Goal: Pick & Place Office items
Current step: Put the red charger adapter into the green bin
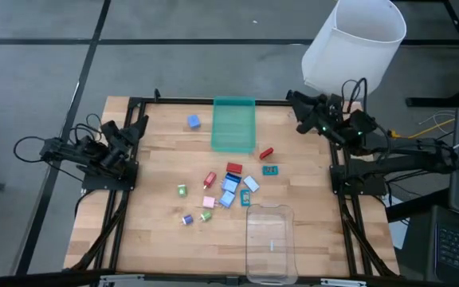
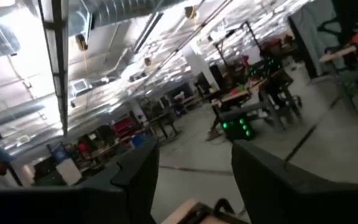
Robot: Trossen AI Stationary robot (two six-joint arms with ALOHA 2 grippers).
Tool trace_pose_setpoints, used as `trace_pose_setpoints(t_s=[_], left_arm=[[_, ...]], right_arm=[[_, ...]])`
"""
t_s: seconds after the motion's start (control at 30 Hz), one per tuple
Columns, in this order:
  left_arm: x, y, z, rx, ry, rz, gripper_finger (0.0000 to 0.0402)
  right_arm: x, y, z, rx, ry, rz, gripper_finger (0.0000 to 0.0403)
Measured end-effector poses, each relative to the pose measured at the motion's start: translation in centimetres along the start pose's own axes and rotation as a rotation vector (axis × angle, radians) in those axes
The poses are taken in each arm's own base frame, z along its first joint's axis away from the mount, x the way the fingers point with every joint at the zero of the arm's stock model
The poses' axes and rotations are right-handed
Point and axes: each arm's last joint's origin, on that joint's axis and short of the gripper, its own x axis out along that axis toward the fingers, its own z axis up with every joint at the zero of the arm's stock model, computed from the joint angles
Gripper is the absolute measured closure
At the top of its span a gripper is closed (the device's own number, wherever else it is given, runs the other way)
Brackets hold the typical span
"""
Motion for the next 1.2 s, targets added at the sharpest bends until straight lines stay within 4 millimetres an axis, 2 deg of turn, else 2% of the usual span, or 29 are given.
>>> trace_pose_setpoints(t_s=[0.27, 0.4, 0.57, 1.2], left_arm=[[0.12, -0.28, 0.30, 0.235, -0.007, 0.006, 0.0151], [0.12, -0.26, 0.29, 0.241, -0.007, 0.010, 0.0151], [0.10, -0.58, 0.11, 0.218, 0.039, -0.109, 0.0151], [0.09, -0.56, 0.08, 0.167, 0.043, -0.106, 0.0151]], right_arm=[[0.30, 0.95, 0.68, -0.005, 0.010, 0.087, 0.0202], [0.30, 0.96, 0.64, -0.005, 0.014, 0.093, 0.0202], [0.30, 0.98, 0.63, 0.010, 0.017, 0.098, 0.0202], [0.28, 1.15, 0.57, 0.074, 0.044, 0.154, 0.0202]])
